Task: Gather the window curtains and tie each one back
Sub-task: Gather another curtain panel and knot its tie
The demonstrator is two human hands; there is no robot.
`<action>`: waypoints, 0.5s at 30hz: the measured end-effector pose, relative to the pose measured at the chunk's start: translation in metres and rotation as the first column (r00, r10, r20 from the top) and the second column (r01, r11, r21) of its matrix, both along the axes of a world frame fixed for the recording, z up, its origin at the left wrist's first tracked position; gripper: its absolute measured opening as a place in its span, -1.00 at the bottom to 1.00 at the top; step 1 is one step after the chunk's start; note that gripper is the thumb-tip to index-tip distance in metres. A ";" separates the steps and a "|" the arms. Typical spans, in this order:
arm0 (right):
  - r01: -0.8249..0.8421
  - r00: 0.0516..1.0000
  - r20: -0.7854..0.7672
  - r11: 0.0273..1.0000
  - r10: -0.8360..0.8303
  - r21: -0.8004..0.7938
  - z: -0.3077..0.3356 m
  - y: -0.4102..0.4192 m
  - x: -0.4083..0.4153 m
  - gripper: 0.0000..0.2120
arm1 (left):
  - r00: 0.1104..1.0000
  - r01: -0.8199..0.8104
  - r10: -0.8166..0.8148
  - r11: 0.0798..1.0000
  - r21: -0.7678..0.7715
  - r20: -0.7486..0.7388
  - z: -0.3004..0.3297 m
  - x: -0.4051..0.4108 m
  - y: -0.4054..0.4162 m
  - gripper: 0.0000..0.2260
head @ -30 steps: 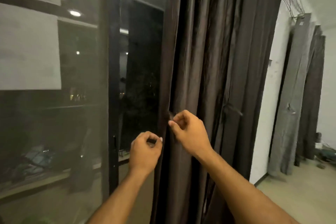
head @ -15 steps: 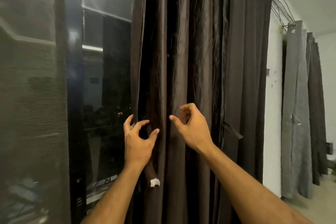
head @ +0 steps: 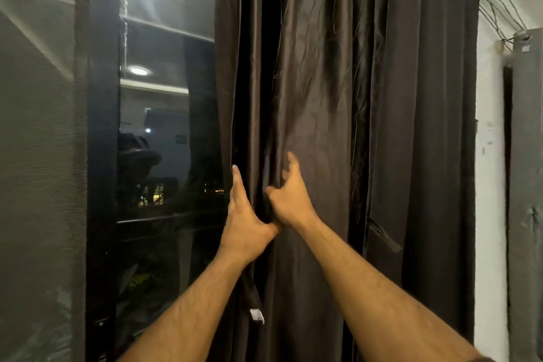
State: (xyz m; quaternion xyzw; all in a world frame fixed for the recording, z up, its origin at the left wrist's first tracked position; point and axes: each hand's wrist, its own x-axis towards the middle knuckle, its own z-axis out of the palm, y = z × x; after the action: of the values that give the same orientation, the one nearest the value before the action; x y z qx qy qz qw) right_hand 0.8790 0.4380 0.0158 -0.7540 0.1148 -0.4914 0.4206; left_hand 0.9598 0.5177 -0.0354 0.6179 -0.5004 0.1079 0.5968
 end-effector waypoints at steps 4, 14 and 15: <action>-0.212 0.977 -0.024 0.973 0.211 -0.086 0.008 0.006 0.000 -0.56 | 0.984 -0.174 0.175 0.983 -0.066 0.017 0.000 -0.001 -0.016 0.05; 0.103 0.991 0.071 0.980 -0.116 0.172 0.022 -0.040 -0.008 0.11 | 0.945 -0.328 0.327 0.940 -0.094 -0.029 -0.001 -0.029 0.010 -0.26; 0.022 0.998 0.057 0.988 -0.031 0.155 0.024 -0.040 -0.004 0.13 | 0.942 -0.335 0.333 0.938 -0.090 -0.032 -0.001 -0.030 0.015 -0.26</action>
State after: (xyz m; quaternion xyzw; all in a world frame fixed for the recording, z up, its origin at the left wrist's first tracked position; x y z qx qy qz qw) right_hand 0.8751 0.3985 0.0397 -0.7026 0.1500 -0.5086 0.4745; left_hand 0.9295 0.5330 -0.0362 0.6659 -0.3777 0.2262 0.6023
